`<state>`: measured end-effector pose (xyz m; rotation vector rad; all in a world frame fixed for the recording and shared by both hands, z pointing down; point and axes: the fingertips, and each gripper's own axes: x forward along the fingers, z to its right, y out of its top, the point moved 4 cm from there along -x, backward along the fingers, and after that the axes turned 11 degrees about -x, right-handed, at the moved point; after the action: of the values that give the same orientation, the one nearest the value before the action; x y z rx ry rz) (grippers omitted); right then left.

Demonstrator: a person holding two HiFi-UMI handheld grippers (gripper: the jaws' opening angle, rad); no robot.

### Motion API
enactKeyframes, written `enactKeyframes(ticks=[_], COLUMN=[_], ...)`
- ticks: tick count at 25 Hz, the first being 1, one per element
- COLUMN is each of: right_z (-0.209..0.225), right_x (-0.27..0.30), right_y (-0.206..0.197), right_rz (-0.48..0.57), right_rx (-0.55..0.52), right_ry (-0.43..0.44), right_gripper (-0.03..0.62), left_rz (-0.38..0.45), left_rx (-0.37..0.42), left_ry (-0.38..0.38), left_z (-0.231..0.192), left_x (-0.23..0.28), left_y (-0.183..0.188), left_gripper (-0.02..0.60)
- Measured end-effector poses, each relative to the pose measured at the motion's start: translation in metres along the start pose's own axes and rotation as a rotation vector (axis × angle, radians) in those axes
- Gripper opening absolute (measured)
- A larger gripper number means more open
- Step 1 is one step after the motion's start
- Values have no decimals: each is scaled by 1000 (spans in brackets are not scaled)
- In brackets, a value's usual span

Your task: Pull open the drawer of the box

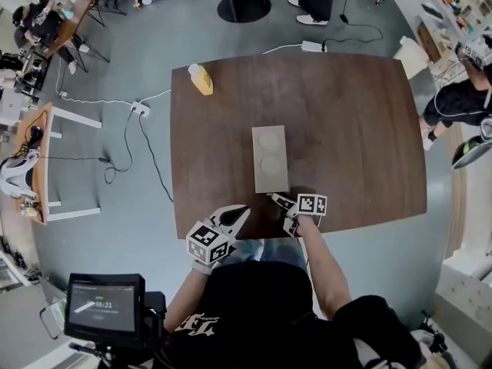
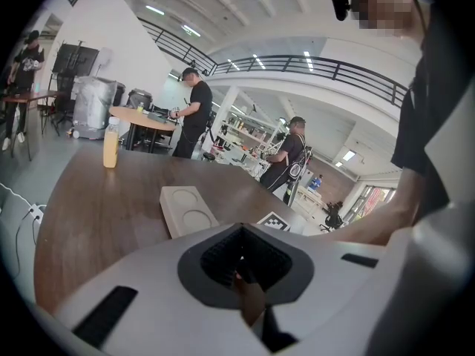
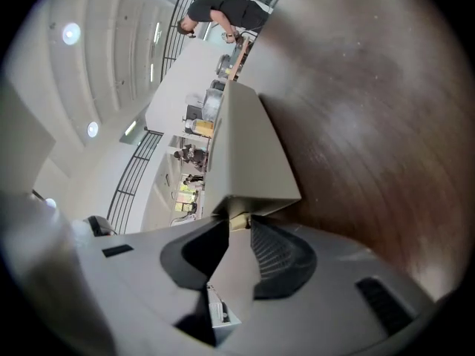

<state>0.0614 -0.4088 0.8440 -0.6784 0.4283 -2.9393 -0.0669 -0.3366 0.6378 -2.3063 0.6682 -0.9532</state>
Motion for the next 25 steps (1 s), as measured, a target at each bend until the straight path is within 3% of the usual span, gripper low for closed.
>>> enactKeyframes(ticks=[6,25], right_z=[5,10], right_x=[3,1], right_y=[-3,-13], right_rz=[45,75], right_rx=[51,35], right_ry=[53,89], right_gripper=[53,52], left_rz=[-21,-70], left_rx=[6,45], left_ry=[-5,-33], left_z=[0,6], left_x=[-2,2], left_y=[-6,-23], left_gripper=[5,5])
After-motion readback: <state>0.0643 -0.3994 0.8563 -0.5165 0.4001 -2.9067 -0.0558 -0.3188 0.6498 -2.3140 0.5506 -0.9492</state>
